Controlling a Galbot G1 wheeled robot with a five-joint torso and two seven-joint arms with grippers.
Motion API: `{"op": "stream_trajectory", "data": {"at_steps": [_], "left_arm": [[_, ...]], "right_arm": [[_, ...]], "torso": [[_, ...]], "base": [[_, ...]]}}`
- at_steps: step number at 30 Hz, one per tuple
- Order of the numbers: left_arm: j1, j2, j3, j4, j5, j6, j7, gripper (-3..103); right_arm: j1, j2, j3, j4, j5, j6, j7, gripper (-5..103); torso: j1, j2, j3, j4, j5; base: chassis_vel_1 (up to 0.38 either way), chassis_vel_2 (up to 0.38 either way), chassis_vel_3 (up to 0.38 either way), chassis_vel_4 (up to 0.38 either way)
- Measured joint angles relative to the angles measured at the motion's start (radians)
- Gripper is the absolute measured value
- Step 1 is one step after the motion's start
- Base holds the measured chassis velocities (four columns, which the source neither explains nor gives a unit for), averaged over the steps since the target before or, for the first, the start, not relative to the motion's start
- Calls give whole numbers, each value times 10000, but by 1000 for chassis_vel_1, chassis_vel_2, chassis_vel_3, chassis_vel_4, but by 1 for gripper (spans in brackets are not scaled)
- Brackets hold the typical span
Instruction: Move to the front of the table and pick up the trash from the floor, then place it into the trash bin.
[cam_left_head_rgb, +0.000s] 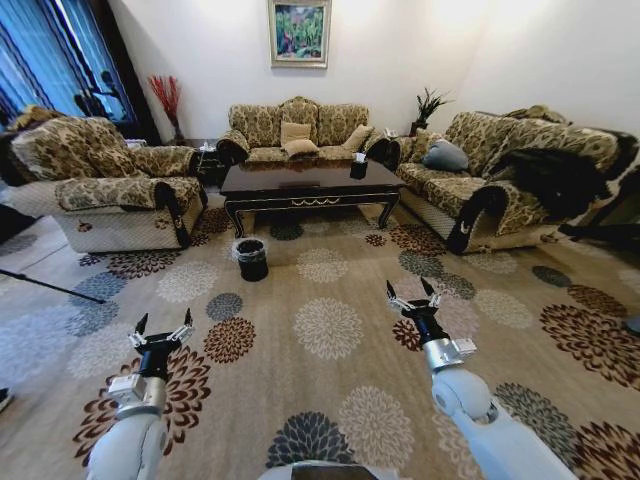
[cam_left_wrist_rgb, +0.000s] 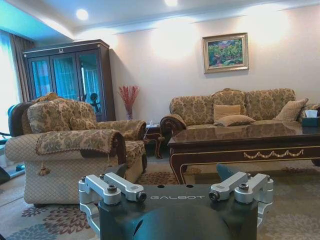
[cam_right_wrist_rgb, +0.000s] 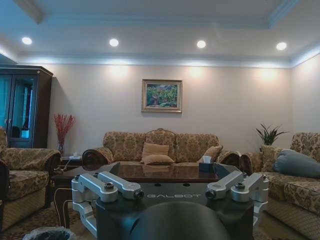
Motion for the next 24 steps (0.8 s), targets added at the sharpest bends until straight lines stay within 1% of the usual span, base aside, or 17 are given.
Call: {"op": "stream_trajectory", "data": {"at_steps": [1, 7, 10, 12, 13, 14, 18, 19, 24], "left_arm": [[0, 0, 0, 0, 0, 0, 0, 100], [0, 0, 0, 0, 0, 0, 0, 100], [0, 0, 0, 0, 0, 0, 0, 100], [0, 0, 0, 1, 0, 0, 0, 100], [0, 0, 0, 0, 0, 0, 0, 100], [0, 0, 0, 0, 0, 0, 0, 100], [0, 0, 0, 0, 0, 0, 0, 100], [0, 0, 0, 0, 0, 0, 0, 100], [0, 0, 0, 0, 0, 0, 0, 100]], "right_arm": [[0, 0, 0, 0, 0, 0, 0, 100], [0, 0, 0, 0, 0, 0, 0, 100], [0, 0, 0, 0, 0, 0, 0, 100], [0, 0, 0, 0, 0, 0, 0, 100], [0, 0, 0, 0, 0, 0, 0, 100], [0, 0, 0, 0, 0, 0, 0, 100], [0, 0, 0, 0, 0, 0, 0, 100], [0, 0, 0, 0, 0, 0, 0, 100], [0, 0, -1, 0, 0, 0, 0, 100]], "torso": [[0, 0, 0, 0, 0], [135, 312, 177, 0, 0], [161, 372, 211, 0, 0], [232, 536, 302, 0, -1], [305, 691, 383, 0, 0], [305, 691, 383, 0, 0], [404, 939, 532, 0, 0], [404, 939, 532, 0, 0], [532, 1221, 687, 0, 0]], "base": [[0, 0, 0, 0], [0, 0, 0, 0], [0, 0, 0, 0], [0, 0, 0, 0], [0, 0, 0, 0], [0, 0, 0, 0], [0, 0, 0, 0], [0, 0, 0, 0], [0, 0, 0, 0]]}}
